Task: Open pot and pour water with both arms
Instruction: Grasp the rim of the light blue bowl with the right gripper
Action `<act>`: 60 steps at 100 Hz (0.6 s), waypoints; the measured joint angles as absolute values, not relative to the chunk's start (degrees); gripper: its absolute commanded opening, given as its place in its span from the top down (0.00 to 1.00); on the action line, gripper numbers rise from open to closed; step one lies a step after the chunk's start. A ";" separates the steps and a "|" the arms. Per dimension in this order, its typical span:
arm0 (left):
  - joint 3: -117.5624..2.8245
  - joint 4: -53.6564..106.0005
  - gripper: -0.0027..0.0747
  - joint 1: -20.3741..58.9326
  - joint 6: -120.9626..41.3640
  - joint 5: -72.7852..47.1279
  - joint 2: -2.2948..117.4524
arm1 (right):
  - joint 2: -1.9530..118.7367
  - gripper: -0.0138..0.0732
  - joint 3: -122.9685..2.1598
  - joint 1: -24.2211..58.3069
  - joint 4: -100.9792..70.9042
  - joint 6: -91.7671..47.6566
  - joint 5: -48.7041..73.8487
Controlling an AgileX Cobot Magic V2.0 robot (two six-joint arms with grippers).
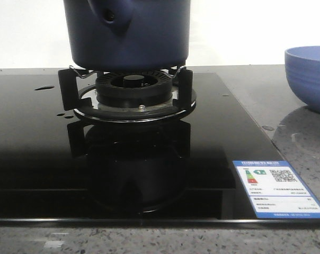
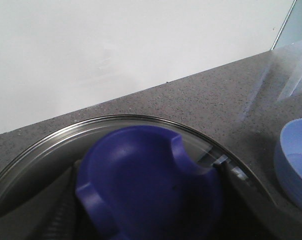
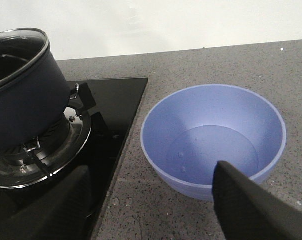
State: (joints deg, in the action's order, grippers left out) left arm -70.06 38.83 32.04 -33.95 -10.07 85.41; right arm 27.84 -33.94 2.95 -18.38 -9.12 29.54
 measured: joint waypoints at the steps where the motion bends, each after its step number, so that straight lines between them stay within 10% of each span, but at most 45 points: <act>1: -70.06 38.83 0.52 32.04 -33.95 -10.07 85.41 | 27.84 0.31 -33.94 2.95 -18.38 -9.12 29.54; 60: -74.30 37.77 0.54 31.16 -33.95 -11.92 82.00 | 29.37 0.31 -36.70 2.95 -18.22 -9.12 33.41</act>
State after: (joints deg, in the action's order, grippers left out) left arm -74.30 37.77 31.16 -33.95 -11.92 82.00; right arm 29.37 -36.70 2.95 -18.22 -9.12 33.41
